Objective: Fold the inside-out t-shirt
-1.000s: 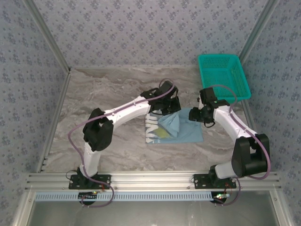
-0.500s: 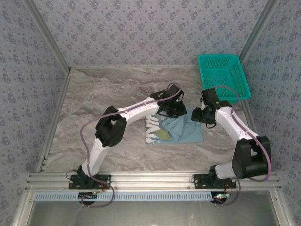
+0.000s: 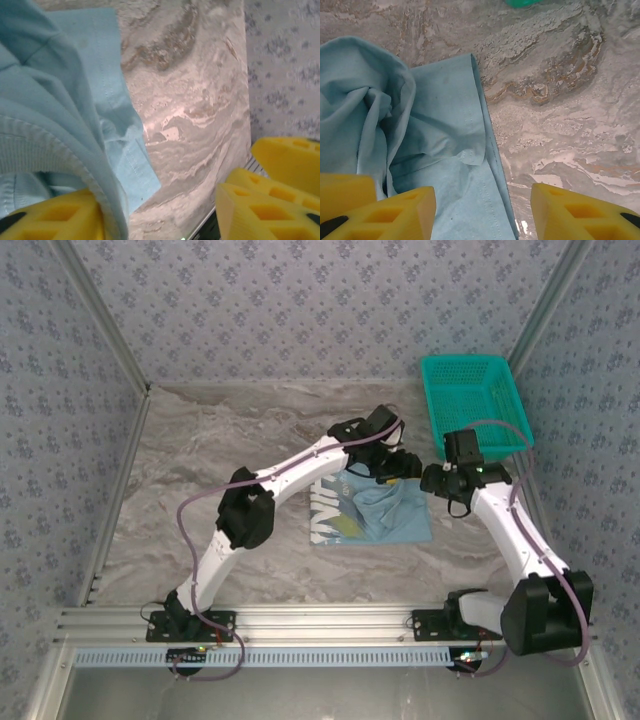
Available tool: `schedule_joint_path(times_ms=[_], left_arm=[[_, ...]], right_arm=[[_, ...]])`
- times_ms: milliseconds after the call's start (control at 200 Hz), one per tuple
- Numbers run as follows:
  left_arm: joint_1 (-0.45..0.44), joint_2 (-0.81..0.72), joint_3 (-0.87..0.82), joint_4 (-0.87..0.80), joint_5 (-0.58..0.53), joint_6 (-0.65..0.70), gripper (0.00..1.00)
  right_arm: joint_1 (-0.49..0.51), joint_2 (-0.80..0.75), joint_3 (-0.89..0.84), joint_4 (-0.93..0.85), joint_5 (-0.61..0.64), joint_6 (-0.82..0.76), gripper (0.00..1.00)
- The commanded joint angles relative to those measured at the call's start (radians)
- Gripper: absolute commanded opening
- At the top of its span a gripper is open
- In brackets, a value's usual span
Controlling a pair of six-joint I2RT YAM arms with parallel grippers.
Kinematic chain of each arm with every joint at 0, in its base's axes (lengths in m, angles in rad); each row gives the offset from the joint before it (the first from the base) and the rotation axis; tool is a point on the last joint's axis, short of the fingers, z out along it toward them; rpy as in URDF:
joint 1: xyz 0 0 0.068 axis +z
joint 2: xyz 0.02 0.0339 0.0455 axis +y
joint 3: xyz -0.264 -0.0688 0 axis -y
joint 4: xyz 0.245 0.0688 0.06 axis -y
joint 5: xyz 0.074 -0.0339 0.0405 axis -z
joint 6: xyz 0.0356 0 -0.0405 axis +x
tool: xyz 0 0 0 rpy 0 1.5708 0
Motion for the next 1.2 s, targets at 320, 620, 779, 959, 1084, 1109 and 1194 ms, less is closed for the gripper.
schedule_joint_path(times_ms=[320,620,779,959,1084,1109,1194], left_arm=[[0.011,0.067,0.186,-0.152,0.129,0.168,0.76],[0.059,-0.090,0.062,-0.201,-0.065,0.289,0.77],[0.196,-0.386,-0.464,0.071,-0.133,0.183,0.75],[0.303,-0.471,-0.742,0.212,-0.087,0.107,0.74],[0.319,-0.426,-0.769,0.267,-0.047,0.087,0.73],[0.322,-0.417,-0.769,0.273,-0.047,0.088,0.73],[0.326,-0.380,-0.771,0.302,-0.038,0.085,0.73]], right_arm=[[-0.003,-0.105,-0.032,0.012,0.017,0.026,0.57],[0.057,-0.111,-0.076,0.099,-0.038,0.024,0.57],[0.289,-0.072,-0.135,0.272,0.013,0.016,0.64],[0.521,0.126,-0.055,0.358,0.145,-0.074,0.71],[0.585,0.272,0.002,0.371,0.215,-0.134,0.73],[0.592,0.301,0.017,0.360,0.232,-0.137,0.73],[0.609,0.380,0.045,0.342,0.297,-0.175,0.73]])
